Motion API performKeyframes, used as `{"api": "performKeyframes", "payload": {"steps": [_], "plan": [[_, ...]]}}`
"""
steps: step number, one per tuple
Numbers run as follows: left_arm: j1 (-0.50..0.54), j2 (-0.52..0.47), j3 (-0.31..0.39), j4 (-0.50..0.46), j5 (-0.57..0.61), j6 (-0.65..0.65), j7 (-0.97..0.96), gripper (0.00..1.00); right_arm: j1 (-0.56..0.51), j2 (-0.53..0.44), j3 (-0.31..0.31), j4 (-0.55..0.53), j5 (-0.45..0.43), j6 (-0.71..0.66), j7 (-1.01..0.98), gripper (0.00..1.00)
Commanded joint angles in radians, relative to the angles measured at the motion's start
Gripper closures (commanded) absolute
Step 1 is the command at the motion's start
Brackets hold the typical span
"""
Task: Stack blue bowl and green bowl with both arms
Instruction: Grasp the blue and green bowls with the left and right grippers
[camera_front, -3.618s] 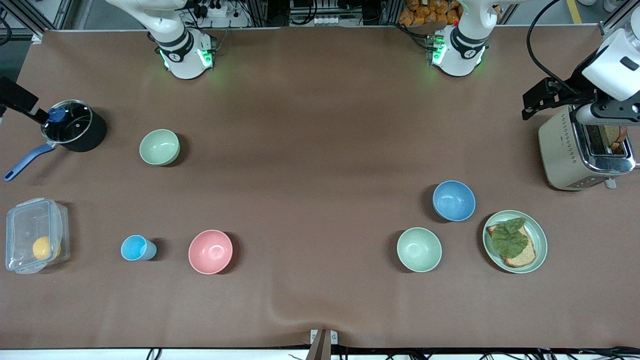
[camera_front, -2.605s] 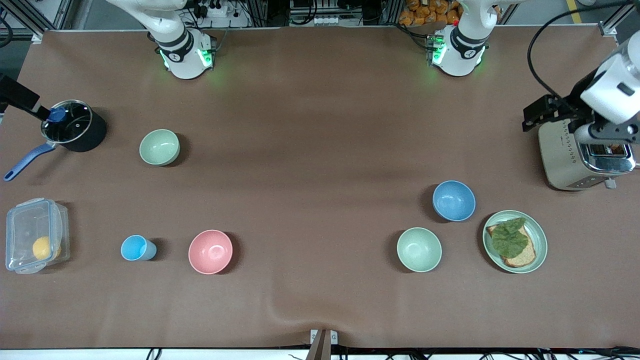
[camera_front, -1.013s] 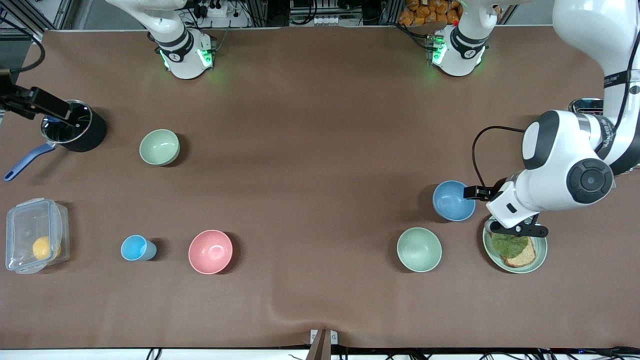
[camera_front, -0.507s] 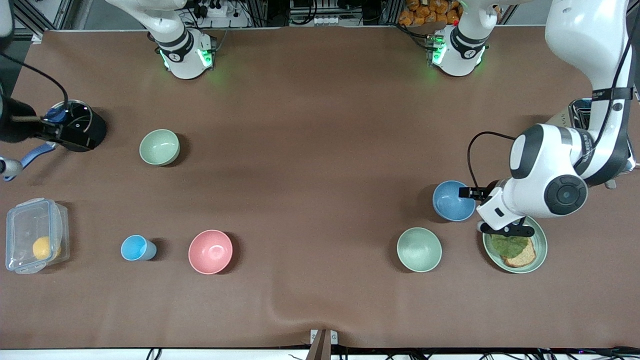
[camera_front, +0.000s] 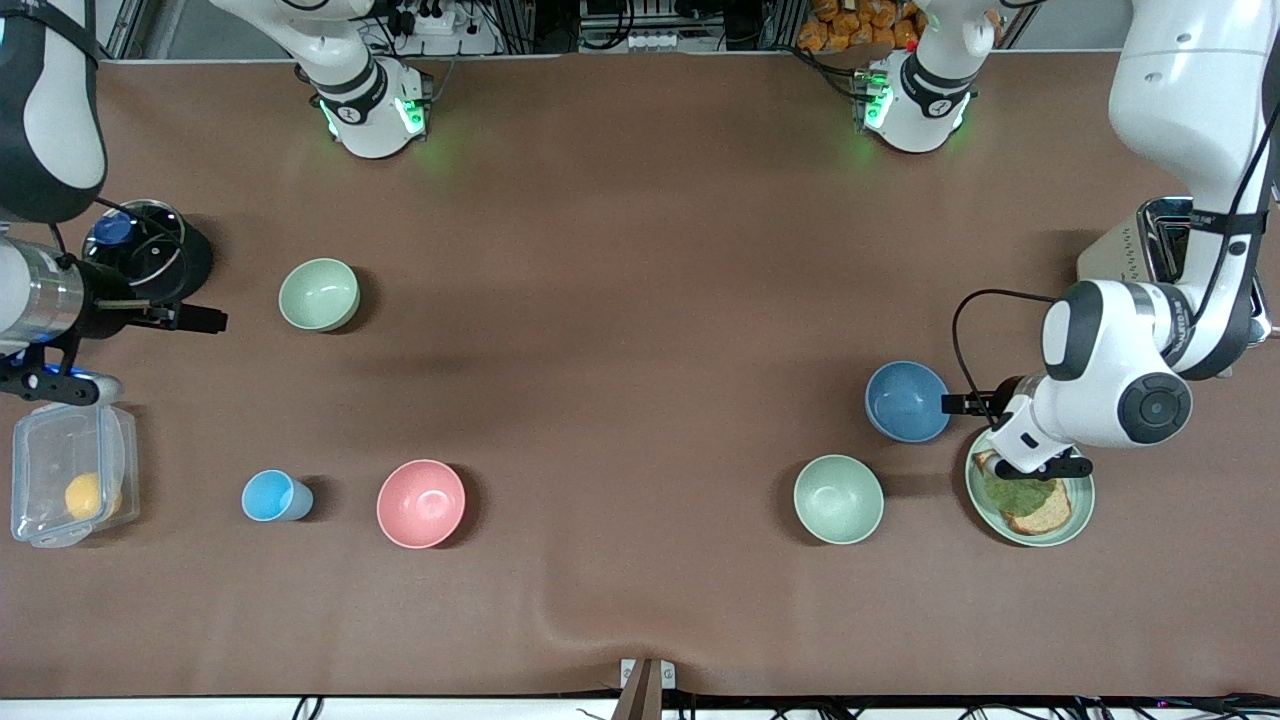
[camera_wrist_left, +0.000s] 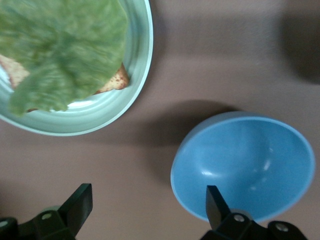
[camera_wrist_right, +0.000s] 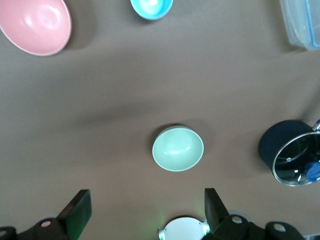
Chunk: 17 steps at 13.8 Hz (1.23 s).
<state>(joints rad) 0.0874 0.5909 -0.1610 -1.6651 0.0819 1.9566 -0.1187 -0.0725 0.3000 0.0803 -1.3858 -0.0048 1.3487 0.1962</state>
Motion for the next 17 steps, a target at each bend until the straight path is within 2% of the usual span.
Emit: {"api": "performKeyframes", "payload": {"steps": [1, 3, 6, 9, 13, 14, 15, 16, 17], "plan": [[-0.006, 0.018, -0.008, -0.010, 0.019, 0.019, -0.039, 0.00, -0.042, 0.004, 0.006, -0.094, -0.014, 0.013, -0.098, 0.00], [-0.008, 0.021, -0.009, -0.022, 0.019, 0.048, -0.045, 0.00, -0.062, -0.034, 0.004, -0.181, -0.012, 0.091, -0.115, 0.00], [-0.018, 0.015, -0.011, -0.097, 0.019, 0.195, -0.088, 0.00, -0.081, -0.119, 0.006, -0.365, -0.011, 0.246, -0.118, 0.00], [-0.012, -0.020, -0.011, -0.146, 0.019, 0.209, -0.088, 0.00, -0.101, -0.194, 0.004, -0.542, -0.011, 0.395, -0.124, 0.00], [-0.024, -0.014, -0.009, -0.163, 0.018, 0.211, -0.102, 0.00, -0.124, -0.209, 0.002, -0.619, -0.011, 0.450, -0.201, 0.00], [-0.031, -0.014, -0.009, -0.160, 0.021, 0.211, -0.116, 0.32, -0.128, -0.217, 0.002, -0.649, -0.011, 0.478, -0.243, 0.00], [-0.032, -0.014, -0.009, -0.160, 0.021, 0.211, -0.137, 0.91, -0.142, -0.219, 0.002, -0.688, -0.011, 0.518, -0.270, 0.00], [-0.034, -0.016, -0.009, -0.160, 0.022, 0.211, -0.156, 1.00, -0.154, -0.225, 0.002, -0.720, -0.011, 0.547, -0.270, 0.00], [-0.034, -0.014, -0.009, -0.156, 0.024, 0.211, -0.159, 1.00, -0.159, -0.229, 0.001, -0.742, -0.011, 0.573, -0.270, 0.00]]}}
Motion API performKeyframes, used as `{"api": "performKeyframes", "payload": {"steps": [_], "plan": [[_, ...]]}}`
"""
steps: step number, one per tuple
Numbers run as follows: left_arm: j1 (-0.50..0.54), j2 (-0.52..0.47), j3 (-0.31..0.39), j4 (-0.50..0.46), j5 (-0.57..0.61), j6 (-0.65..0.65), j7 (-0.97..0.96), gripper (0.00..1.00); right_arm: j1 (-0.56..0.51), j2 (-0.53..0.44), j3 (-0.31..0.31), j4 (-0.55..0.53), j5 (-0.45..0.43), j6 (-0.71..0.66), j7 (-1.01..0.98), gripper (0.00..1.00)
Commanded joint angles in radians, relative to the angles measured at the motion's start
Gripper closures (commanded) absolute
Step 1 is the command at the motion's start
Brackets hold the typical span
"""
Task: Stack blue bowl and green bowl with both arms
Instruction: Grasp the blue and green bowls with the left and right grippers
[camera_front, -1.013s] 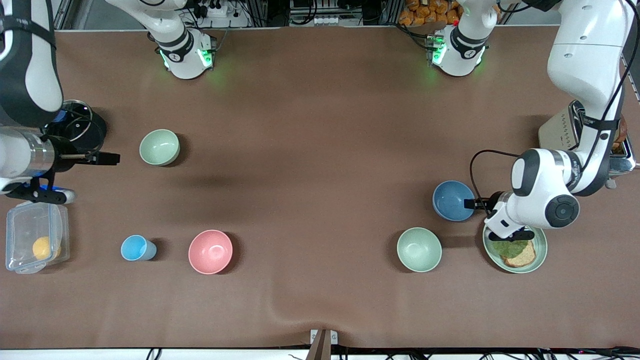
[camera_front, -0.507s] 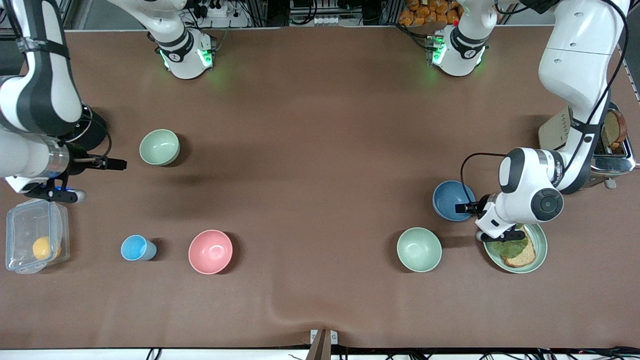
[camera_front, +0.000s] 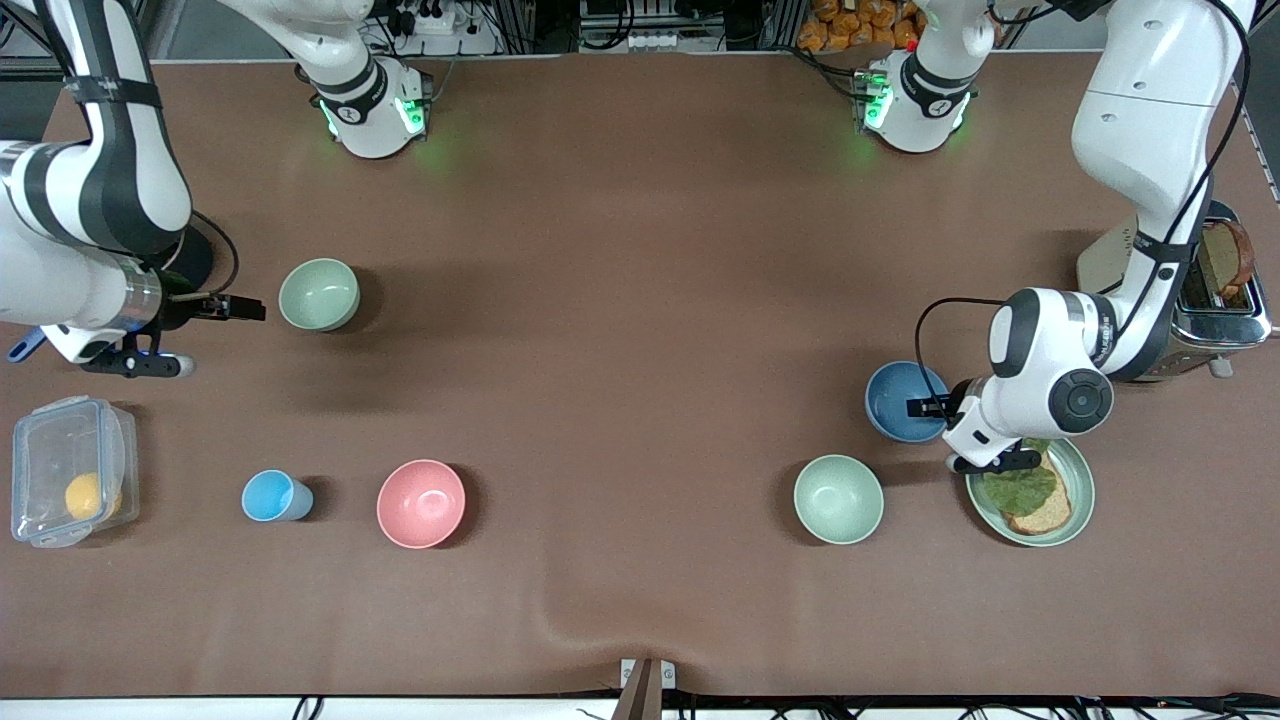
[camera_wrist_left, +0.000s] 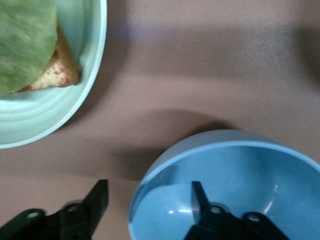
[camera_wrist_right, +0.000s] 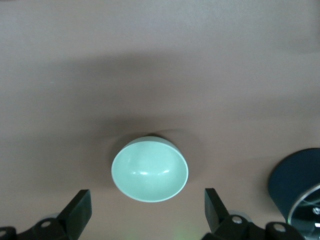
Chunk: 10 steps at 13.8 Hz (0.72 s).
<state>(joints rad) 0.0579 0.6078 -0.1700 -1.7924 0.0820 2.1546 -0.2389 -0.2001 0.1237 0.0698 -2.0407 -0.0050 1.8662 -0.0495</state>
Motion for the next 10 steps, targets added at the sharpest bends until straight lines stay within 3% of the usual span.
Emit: {"api": "performKeyframes", "payload": {"steps": [1, 5, 10], "plan": [[-0.006, -0.026, 0.000, -0.025, 0.024, 0.014, -0.039, 1.00, -0.045, -0.053, 0.010, -0.116, -0.010, 0.071, -0.024, 0.00], [0.000, -0.077, -0.002, -0.030, 0.024, -0.012, -0.040, 1.00, -0.071, -0.059, 0.010, -0.291, -0.010, 0.280, -0.055, 0.00], [0.007, -0.258, -0.049, -0.031, 0.003, -0.250, -0.037, 1.00, -0.094, -0.020, 0.010, -0.335, -0.012, 0.353, -0.147, 0.01]]}}
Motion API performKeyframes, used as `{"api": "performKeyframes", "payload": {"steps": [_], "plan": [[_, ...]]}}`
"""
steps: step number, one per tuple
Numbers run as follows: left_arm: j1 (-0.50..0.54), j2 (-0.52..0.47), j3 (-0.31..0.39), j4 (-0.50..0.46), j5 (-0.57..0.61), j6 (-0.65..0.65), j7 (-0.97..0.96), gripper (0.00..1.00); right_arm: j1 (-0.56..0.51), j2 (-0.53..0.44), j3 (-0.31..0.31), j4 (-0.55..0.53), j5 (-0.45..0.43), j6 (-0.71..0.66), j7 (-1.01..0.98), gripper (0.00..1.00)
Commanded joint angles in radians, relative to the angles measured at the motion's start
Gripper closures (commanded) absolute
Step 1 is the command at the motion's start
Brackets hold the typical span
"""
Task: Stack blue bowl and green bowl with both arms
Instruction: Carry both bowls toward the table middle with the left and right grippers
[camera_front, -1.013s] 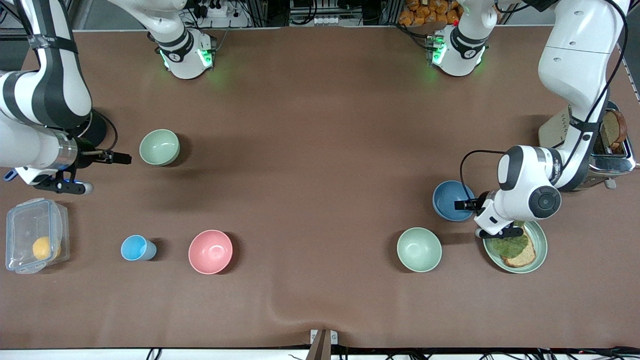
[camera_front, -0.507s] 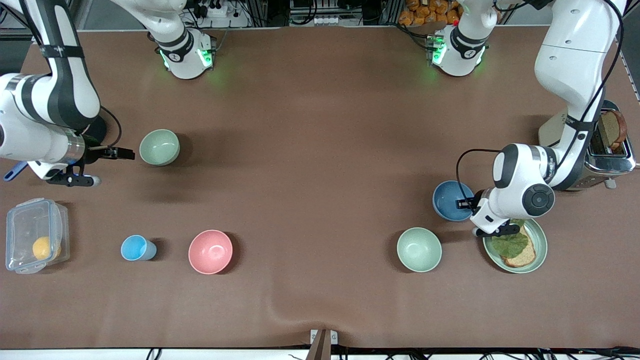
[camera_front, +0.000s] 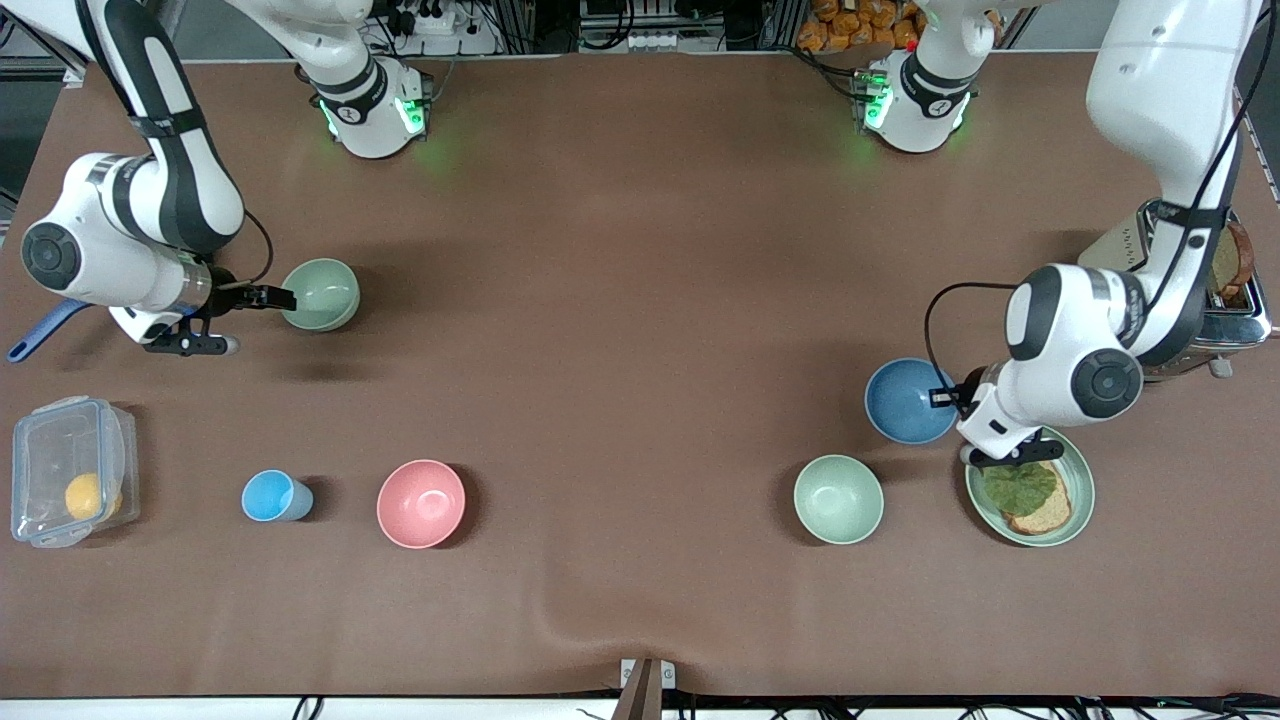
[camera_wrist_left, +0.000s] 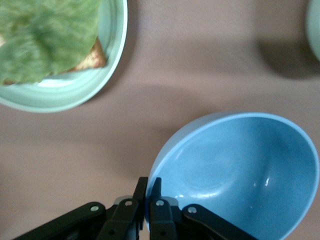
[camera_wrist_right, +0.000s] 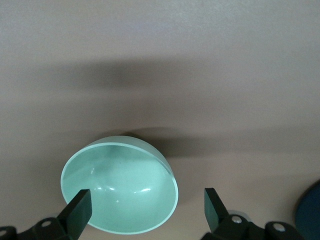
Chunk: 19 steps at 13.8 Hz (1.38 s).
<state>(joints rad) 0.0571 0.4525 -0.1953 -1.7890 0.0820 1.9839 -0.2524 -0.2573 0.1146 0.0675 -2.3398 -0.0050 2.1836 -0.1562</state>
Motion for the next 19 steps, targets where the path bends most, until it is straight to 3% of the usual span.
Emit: {"api": "performKeyframes", "payload": {"steps": [1, 3, 4, 9, 11, 12, 16, 19], "plan": [[0.007, -0.133, -0.032, -0.035, -0.020, -0.121, -0.024, 1.00, -0.051, 0.000, 0.012, -0.056, -0.012, 0.085, -0.058, 0.01], [0.007, -0.182, -0.036, -0.035, -0.068, -0.175, -0.022, 1.00, -0.072, 0.025, 0.012, -0.104, -0.012, 0.186, -0.104, 0.01], [0.006, -0.201, -0.038, -0.033, -0.094, -0.189, -0.022, 1.00, -0.079, 0.036, 0.012, -0.116, -0.012, 0.208, -0.106, 0.09], [0.039, -0.287, -0.049, -0.030, -0.293, -0.175, -0.012, 1.00, -0.071, 0.046, 0.014, -0.134, -0.010, 0.214, -0.106, 0.76], [0.043, -0.291, -0.050, -0.030, -0.339, -0.163, -0.010, 1.00, -0.072, 0.045, 0.014, -0.135, -0.010, 0.202, -0.105, 0.96], [0.043, -0.296, -0.056, -0.032, -0.362, -0.157, -0.010, 1.00, -0.074, 0.043, 0.014, -0.133, -0.012, 0.194, -0.106, 1.00], [0.038, -0.305, -0.084, -0.029, -0.484, -0.143, -0.008, 1.00, -0.065, 0.010, 0.021, -0.125, -0.006, 0.105, -0.091, 1.00], [0.036, -0.308, -0.168, -0.027, -0.502, -0.143, -0.028, 1.00, -0.010, -0.053, 0.021, -0.124, 0.106, 0.046, -0.086, 1.00]]}}
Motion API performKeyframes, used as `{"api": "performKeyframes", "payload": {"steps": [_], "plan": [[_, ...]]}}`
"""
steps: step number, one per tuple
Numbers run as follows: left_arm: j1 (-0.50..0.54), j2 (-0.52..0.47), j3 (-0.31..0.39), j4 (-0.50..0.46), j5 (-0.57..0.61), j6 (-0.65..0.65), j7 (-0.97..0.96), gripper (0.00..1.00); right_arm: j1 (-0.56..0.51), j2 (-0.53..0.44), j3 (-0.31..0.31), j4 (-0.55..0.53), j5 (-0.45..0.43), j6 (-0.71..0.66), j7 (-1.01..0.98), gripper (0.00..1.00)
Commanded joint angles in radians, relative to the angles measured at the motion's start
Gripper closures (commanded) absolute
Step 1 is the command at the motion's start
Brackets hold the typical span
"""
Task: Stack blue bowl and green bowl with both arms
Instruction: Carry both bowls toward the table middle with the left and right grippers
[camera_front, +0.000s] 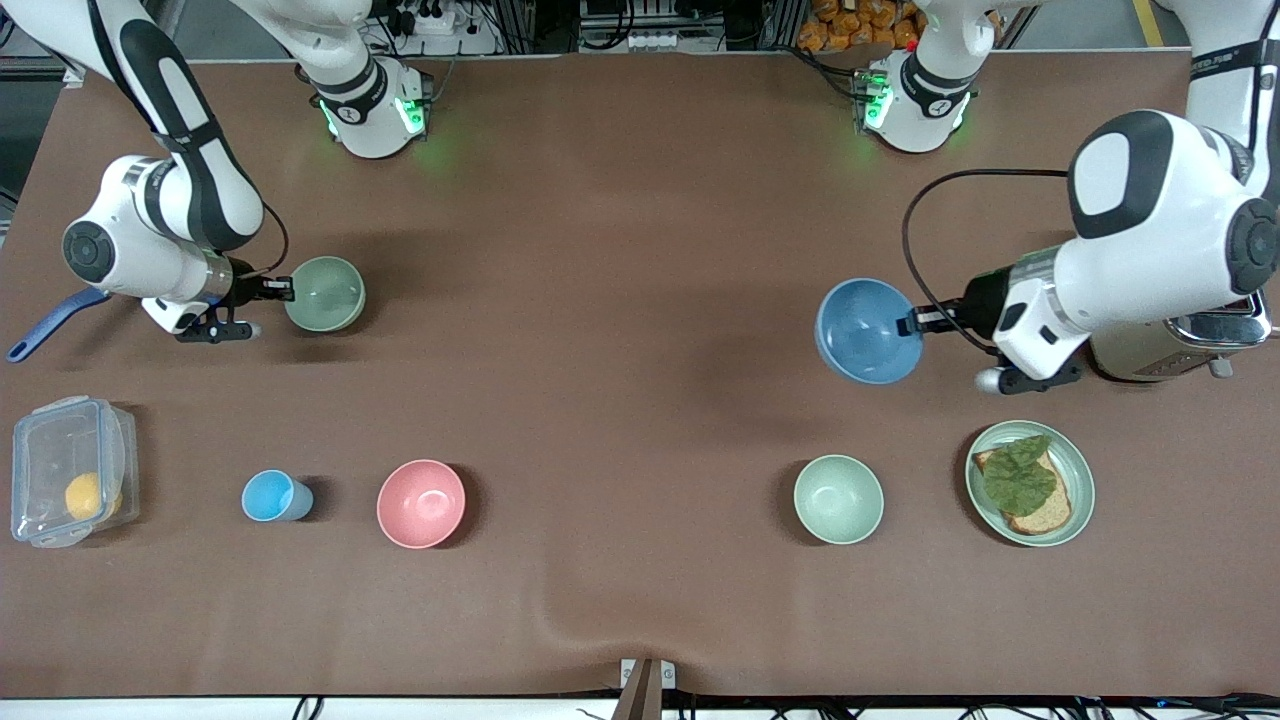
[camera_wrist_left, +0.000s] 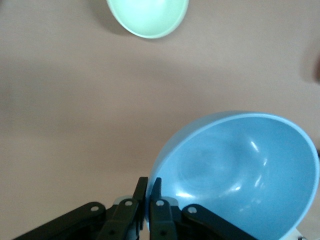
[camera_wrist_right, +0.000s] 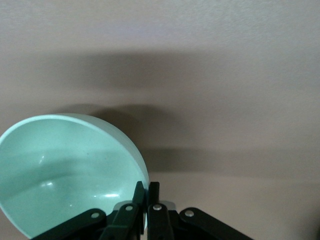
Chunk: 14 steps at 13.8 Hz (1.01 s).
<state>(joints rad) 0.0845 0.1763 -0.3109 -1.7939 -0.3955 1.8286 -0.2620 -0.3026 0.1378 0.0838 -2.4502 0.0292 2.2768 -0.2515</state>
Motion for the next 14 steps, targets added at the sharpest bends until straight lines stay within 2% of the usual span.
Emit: {"api": "performKeyframes", "payload": {"steps": [1, 3, 6, 11, 14], "plan": [[0.005, -0.031, -0.059, -0.024, -0.023, 0.012, -0.020, 1.00, 0.061, -0.117, 0.007, -0.009, 0.122, -0.084, 0.027, 1.00], [-0.014, -0.023, -0.074, -0.024, -0.017, 0.018, -0.032, 1.00, 0.146, -0.177, 0.007, 0.019, 0.152, -0.147, 0.182, 1.00], [-0.049, -0.018, -0.080, -0.025, -0.010, 0.051, -0.078, 1.00, 0.314, -0.216, 0.008, 0.028, 0.155, -0.154, 0.447, 1.00], [-0.054, -0.017, -0.080, -0.025, -0.008, 0.052, -0.095, 1.00, 0.617, -0.170, 0.005, 0.144, 0.166, -0.116, 0.921, 1.00], [-0.057, -0.006, -0.080, -0.025, 0.029, 0.052, -0.128, 1.00, 0.713, -0.121, 0.005, 0.151, 0.166, -0.024, 1.067, 1.00]]}}
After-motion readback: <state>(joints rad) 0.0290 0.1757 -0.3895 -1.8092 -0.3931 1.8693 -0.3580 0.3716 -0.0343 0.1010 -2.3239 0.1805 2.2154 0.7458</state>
